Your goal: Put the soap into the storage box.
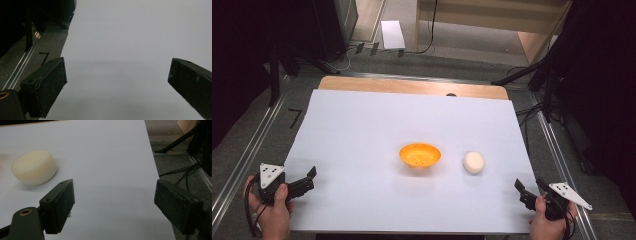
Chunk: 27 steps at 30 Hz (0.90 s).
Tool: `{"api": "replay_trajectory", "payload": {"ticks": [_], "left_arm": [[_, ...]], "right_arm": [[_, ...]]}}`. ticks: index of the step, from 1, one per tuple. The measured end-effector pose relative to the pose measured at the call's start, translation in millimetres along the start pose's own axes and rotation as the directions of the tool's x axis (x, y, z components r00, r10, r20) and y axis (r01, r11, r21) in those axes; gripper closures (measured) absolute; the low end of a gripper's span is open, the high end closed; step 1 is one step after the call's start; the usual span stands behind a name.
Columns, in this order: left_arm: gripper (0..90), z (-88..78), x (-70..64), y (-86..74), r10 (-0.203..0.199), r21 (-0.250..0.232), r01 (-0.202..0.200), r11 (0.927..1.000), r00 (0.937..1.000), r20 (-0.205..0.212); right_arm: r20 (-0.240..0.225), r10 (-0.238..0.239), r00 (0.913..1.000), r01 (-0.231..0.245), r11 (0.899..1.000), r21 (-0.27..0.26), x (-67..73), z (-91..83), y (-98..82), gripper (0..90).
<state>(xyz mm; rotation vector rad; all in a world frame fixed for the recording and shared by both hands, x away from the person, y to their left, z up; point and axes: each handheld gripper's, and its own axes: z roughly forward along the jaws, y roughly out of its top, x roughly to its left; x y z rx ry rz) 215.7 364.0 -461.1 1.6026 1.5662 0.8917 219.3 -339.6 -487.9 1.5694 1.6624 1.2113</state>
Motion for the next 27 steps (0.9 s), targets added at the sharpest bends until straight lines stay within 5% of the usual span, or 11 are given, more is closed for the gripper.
{"api": "replay_trajectory", "payload": {"ticks": [2,3,6,9,12,16,18,22,24,27], "left_arm": [[2.4,1.0,-1.3,0.1,0.007,0.006,-0.007,1.0,0.9999,-0.013],[2.3,1.4,-2.2,0.2,0.01,0.009,-0.01,0.9999,0.9997,-0.022],[2.3,1.8,-1.9,0.3,0.004,0.016,-0.004,0.9999,0.9996,-0.029],[2.3,1.9,-1.9,0.3,0.001,0.016,-0.001,0.9999,0.9995,-0.031],[2.4,1.8,-2.5,0.2,0.008,0.016,-0.007,0.9998,0.9993,-0.035],[2.4,1.6,-2.6,0.0,0.013,0.017,-0.012,0.9998,0.9993,-0.034],[2.4,1.6,-3.0,0.0,0.018,0.016,-0.017,0.9997,0.9992,-0.037],[2.5,1.7,-3.3,-0.1,0.02,0.015,-0.019,0.9997,0.9991,-0.037],[2.6,1.6,-3.4,-0.2,0.018,0.014,-0.017,0.9998,0.9992,-0.036],[2.6,1.6,-3.3,-0.2,0.018,0.014,-0.018,0.9997,0.9992,-0.035]], "right_arm": [[-0.009,-0.011,0.9999,0.011,1.0,0.003,0.7,0.0,-0.1,23.3],[-0.071,-0.022,0.9972,0.023,1.0,0.008,0.4,-0.1,0.0,31.9],[-0.084,-0.044,0.9955,0.047,0.998,0.037,2.5,2.6,0.6,31.4],[-0.029,-0.073,0.9969,0.074,0.997,0.035,6.8,2.9,1.0,21.4],[-0.043,-0.072,0.9965,0.074,0.996,0.048,6.3,3.3,2.4,22.8],[-0.045,-0.128,0.9908,0.131,0.988,0.087,8.2,5.7,4.5,22.0],[-0.099,-0.161,0.982,0.171,0.979,0.113,10.1,8.2,8.0,20.3],[-0.121,-0.182,0.9758,0.201,0.965,0.166,11.7,11.6,13.2,12.9],[-0.131,-0.225,0.9655,0.25,0.941,0.228,13.5,17.5,17.3,10.0],[-0.162,-0.219,0.9621,0.255,0.933,0.255,14.1,22.1,20.0,5.5]]}}
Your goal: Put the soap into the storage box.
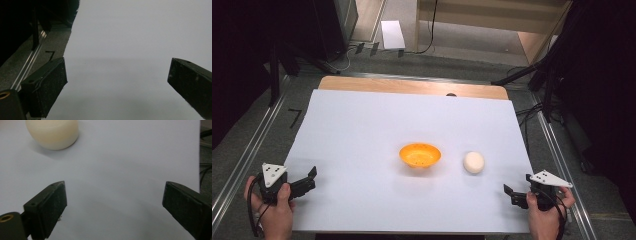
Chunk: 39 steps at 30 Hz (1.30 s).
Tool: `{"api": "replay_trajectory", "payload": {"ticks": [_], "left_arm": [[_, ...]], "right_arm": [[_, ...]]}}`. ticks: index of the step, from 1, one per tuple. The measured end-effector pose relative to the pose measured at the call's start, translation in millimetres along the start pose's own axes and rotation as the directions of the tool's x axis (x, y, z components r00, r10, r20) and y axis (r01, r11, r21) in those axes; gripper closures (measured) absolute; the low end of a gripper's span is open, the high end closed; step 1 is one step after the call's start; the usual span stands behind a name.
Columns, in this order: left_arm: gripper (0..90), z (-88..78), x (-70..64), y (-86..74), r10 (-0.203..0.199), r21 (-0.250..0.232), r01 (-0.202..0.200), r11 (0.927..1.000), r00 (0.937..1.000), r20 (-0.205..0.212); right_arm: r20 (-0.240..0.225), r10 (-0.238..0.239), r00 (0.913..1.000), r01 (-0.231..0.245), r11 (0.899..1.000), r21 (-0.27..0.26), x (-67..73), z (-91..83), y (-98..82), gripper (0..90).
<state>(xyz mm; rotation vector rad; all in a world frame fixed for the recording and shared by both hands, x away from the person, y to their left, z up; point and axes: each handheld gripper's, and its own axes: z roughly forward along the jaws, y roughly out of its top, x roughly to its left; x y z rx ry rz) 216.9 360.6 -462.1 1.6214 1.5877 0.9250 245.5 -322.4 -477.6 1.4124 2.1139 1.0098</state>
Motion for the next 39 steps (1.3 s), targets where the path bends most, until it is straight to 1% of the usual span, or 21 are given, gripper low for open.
{"api": "replay_trajectory", "payload": {"ticks": [1,3,6,8,9,10,11,14,15,17,18,20,23,24,28,31,33,35,36,37,39], "left_arm": [[2.7,0.0,0.0,0.0,0.003,0.001,-0.003,1.0,1.0,-0.001],[2.8,0.0,-0.2,-0.1,0.003,0.0,-0.003,1.0,1.0,-0.001],[2.8,0.0,-0.1,-0.1,0.003,0.0,-0.003,1.0,1.0,-0.002],[2.9,0.0,-0.4,-0.1,0.003,0.0,-0.003,1.0,1.0,-0.006],[3.1,0.0,-0.5,-0.1,0.004,0.0,-0.004,1.0,1.0,-0.008],[3.1,-0.1,-0.7,-0.1,0.004,0.0,-0.004,1.0,1.0,-0.009],[3.2,-0.2,-0.5,-0.1,0.004,0.0,-0.004,1.0,1.0,-0.008],[3.3,-0.4,-0.5,-0.3,-0.003,-0.005,0.003,1.0,1.0,-0.004],[3.3,-0.4,-0.4,-0.4,-0.003,-0.005,0.003,1.0,1.0,-0.003],[3.5,-0.3,-0.5,-0.4,-0.002,-0.006,0.002,1.0,1.0,-0.004],[3.5,-0.4,-0.5,-0.4,0.0,-0.004,0.0,1.0,1.0,-0.003],[3.5,-0.3,-0.5,-0.4,-0.001,-0.007,0.001,1.0,1.0,-0.002],[3.5,-0.3,-0.4,-0.4,-0.004,-0.005,0.004,1.0,1.0,-0.002],[3.5,-0.2,-0.2,-0.4,-0.002,-0.004,0.002,1.0,1.0,-0.001],[3.5,-0.2,-0.4,-0.2,0.003,0.0,-0.003,1.0,1.0,-0.004],[3.5,-0.2,-0.5,-0.4,0.002,-0.004,-0.002,1.0,1.0,-0.005],[3.5,-0.2,-0.3,-0.5,0.0,-0.005,0.0,1.0,1.0,-0.003],[3.6,-0.2,0.0,-0.4,-0.001,-0.005,0.001,1.0,1.0,0.0],[3.6,-0.2,0.2,-0.4,-0.002,-0.004,0.002,1.0,1.0,-0.001],[3.6,-0.1,0.4,-0.4,-0.002,-0.004,0.002,1.0,1.0,0.0],[3.6,-0.1,0.6,-0.4,0.0,-0.002,0.0,1.0,1.0,0.0]], "right_arm": [[-0.01,-0.005,0.9999,0.005,1.0,0.017,0.5,1.6,2.3,3.6],[-0.019,-0.043,0.9989,0.044,0.996,0.071,3.3,6.9,10.5,0.0],[-0.026,-0.089,0.9957,0.092,0.989,0.114,7.2,12.2,19.6,0.0],[-0.034,-0.096,0.9948,0.099,0.987,0.124,8.4,14.2,22.4,0.0],[-0.056,-0.109,0.9925,0.116,0.984,0.139,9.7,18.4,27.4,0.0],[-0.056,-0.109,0.9925,0.116,0.984,0.139,9.7,18.4,27.4,0.0],[-0.075,-0.118,0.9902,0.129,0.979,0.156,11.2,22.7,31.8,0.0],[-0.094,-0.126,0.9876,0.141,0.973,0.184,13.2,28.2,38.3,0.0],[-0.094,-0.126,0.9876,0.141,0.973,0.184,13.2,28.2,38.3,0.0],[-0.111,-0.134,0.9847,0.155,0.965,0.209,13.8,32.9,44.2,0.0],[-0.111,-0.134,0.9847,0.155,0.965,0.209,13.8,32.9,44.2,0.0],[-0.116,-0.147,0.9823,0.171,0.958,0.23,14.1,36.5,49.4,0.0],[-0.129,-0.154,0.9797,0.181,0.954,0.239,14.9,38.6,52.8,0.0],[-0.139,-0.163,0.9769,0.194,0.947,0.257,15.5,40.7,55.9,0.0],[-0.15,-0.174,0.9734,0.21,0.936,0.283,16.7,43.8,61.4,0.0],[-0.166,-0.177,0.9702,0.219,0.932,0.288,16.7,45.9,64.6,0.0],[-0.167,-0.175,0.9702,0.219,0.93,0.295,17.2,46.1,65.7,0.0],[-0.185,-0.18,0.9661,0.229,0.929,0.292,18.8,48.0,68.8,0.0],[-0.185,-0.18,0.9661,0.229,0.929,0.292,18.8,48.0,68.8,0.0],[-0.195,-0.182,0.9637,0.235,0.925,0.299,20.9,48.9,71.2,0.0],[-0.195,-0.189,0.9625,0.242,0.923,0.3,22.1,49.3,72.7,0.0]]}}
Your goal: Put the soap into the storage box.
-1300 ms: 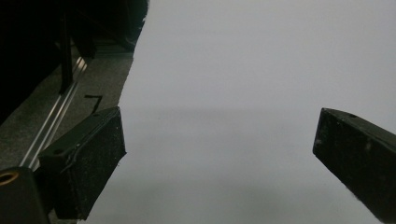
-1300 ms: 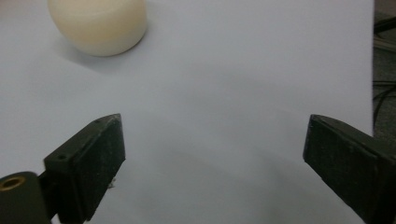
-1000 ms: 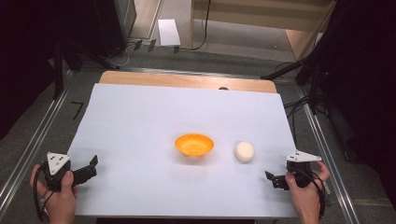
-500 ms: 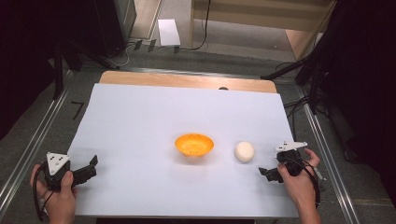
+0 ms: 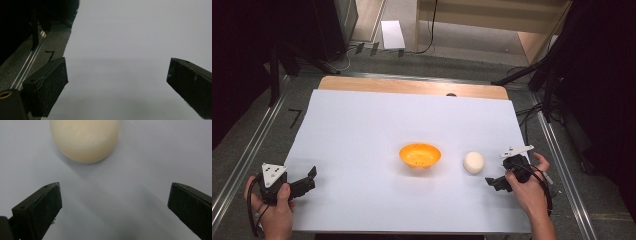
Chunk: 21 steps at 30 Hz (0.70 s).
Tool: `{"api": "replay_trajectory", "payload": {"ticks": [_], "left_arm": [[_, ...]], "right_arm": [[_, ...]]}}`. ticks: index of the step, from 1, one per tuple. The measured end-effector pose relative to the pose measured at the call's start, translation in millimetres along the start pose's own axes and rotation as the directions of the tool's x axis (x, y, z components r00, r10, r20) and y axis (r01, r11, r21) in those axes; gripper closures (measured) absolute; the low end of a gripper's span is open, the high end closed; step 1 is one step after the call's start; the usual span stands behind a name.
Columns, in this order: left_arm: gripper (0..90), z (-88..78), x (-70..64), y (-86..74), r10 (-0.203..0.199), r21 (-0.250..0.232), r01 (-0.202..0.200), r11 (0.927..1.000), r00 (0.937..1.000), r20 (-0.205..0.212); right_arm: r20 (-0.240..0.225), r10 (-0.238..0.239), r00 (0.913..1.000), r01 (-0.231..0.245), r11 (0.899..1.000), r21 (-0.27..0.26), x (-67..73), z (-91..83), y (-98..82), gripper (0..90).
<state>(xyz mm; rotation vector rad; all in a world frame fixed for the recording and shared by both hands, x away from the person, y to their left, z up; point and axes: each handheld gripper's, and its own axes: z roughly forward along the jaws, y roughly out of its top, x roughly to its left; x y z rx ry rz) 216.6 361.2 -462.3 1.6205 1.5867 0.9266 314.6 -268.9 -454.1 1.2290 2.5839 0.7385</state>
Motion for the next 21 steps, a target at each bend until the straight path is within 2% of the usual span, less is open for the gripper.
{"api": "replay_trajectory", "payload": {"ticks": [7,16,21], "left_arm": [[3.6,0.0,-0.3,0.0,-0.002,0.0,0.002,1.0,1.0,0.0],[3.6,0.2,-0.5,0.0,-0.001,-0.001,0.001,1.0,1.0,-0.001],[3.6,0.1,-0.4,-0.1,-0.006,-0.007,0.006,1.0,1.0,0.0]], "right_arm": [[-0.036,-0.051,0.9981,0.052,0.998,0.024,7.4,4.8,15.8,0.0],[-0.053,-0.079,0.9954,0.082,0.995,0.056,14.5,16.3,29.9,0.0],[-0.065,-0.078,0.9948,0.082,0.995,0.057,16.0,18.6,37.4,0.0]]}}
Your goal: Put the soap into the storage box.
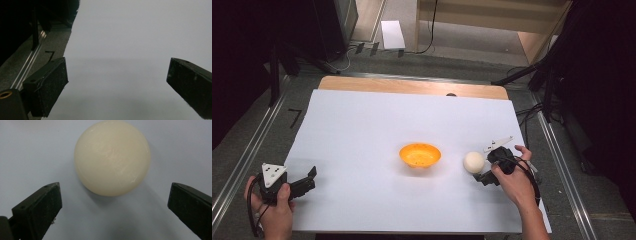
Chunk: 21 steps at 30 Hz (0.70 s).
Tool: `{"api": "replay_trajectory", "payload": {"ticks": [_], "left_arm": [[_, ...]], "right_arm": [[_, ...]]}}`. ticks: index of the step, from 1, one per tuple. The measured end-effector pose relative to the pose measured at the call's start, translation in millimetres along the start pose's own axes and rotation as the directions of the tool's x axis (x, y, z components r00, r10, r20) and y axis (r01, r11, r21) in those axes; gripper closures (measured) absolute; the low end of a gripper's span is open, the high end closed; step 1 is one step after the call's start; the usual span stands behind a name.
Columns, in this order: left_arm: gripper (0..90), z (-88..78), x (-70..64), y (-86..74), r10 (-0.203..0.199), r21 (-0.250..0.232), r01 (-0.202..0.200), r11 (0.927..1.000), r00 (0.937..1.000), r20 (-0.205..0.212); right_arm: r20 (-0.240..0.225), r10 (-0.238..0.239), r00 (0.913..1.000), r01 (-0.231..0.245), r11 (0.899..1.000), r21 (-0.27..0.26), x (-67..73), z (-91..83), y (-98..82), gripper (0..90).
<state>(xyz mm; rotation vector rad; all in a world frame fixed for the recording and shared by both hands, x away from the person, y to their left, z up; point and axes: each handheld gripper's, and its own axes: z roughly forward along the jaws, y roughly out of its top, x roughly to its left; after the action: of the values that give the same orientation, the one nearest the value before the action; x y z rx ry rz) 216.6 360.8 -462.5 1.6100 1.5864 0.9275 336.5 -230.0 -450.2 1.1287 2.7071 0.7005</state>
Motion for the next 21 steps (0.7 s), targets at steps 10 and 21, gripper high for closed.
{"api": "replay_trajectory", "payload": {"ticks": [10,21], "left_arm": [[4.1,-1.0,-0.2,-0.4,-0.001,-0.004,0.001,1.0,1.0,-0.009],[4.2,-0.4,-0.7,-0.4,0.0,-0.003,0.0,1.0,1.0,-0.008]], "right_arm": [[-0.007,0.013,0.9999,-0.013,1.0,0.02,-0.1,8.4,7.7,0.0],[-0.011,-0.005,0.9999,0.005,0.999,0.037,4.2,12.1,31.9,8.5]]}}
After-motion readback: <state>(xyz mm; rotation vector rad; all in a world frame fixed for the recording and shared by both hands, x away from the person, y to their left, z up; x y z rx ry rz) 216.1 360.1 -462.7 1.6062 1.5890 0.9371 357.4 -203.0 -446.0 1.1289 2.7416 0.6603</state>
